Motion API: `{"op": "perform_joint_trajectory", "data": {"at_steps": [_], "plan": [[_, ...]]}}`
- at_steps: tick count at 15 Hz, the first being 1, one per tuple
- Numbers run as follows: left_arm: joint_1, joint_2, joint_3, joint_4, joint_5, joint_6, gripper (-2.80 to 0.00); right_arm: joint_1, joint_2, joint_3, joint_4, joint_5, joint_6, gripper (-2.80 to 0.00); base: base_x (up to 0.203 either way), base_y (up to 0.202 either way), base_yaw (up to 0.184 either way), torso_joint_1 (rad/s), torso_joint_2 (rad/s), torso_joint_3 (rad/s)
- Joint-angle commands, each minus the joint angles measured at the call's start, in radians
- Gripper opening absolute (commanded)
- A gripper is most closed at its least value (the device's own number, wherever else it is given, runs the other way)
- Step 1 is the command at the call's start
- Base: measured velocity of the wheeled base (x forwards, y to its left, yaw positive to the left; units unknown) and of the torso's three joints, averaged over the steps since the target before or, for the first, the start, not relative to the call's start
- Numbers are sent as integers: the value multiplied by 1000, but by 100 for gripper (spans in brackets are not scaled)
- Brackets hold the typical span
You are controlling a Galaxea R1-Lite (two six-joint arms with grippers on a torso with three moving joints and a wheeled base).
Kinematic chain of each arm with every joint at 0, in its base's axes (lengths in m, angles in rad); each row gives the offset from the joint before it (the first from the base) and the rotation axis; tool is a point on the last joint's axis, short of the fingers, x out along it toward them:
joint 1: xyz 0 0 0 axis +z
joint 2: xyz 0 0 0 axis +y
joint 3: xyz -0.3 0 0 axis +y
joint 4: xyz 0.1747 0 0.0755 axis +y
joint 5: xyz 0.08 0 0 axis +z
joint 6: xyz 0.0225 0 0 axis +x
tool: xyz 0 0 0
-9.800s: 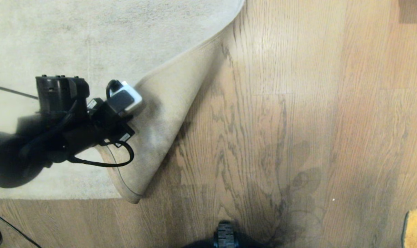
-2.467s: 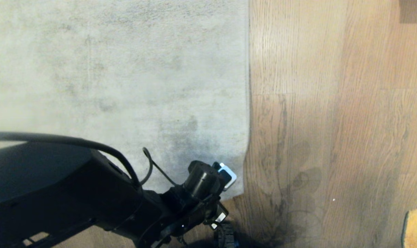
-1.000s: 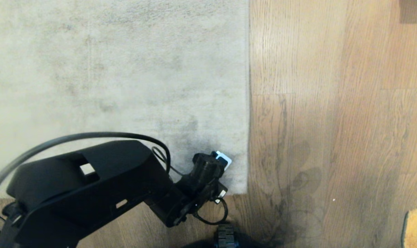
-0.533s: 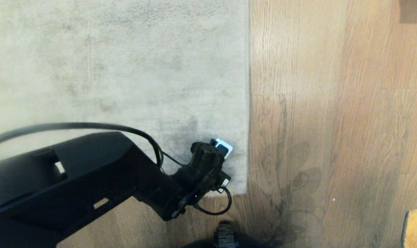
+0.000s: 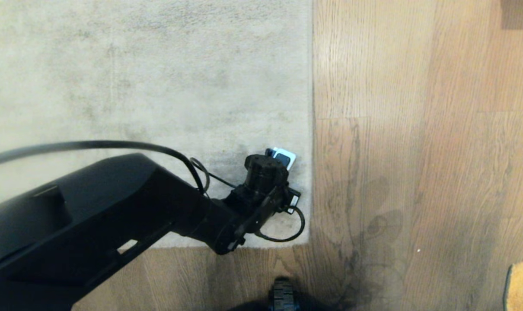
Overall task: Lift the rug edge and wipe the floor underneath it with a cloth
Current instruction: Lay down the carpet
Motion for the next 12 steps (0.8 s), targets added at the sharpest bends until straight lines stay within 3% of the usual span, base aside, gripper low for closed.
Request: {"op": "perform_joint_trajectory", "data": {"at_steps": [1,7,12], "plan": [[-10,2,-1,-5,1,-15,-280,0,1,0,0,2,-1,-280,0,0,0,0,0,0],[-11,-121,35,71,3,-15,-280,0,1,0,0,0,-1,-280,0,0,0,0,0,0],[-13,-371,188,103,5,6,-280,0,1,0,0,2,-1,-280,0,0,0,0,0,0]]}}
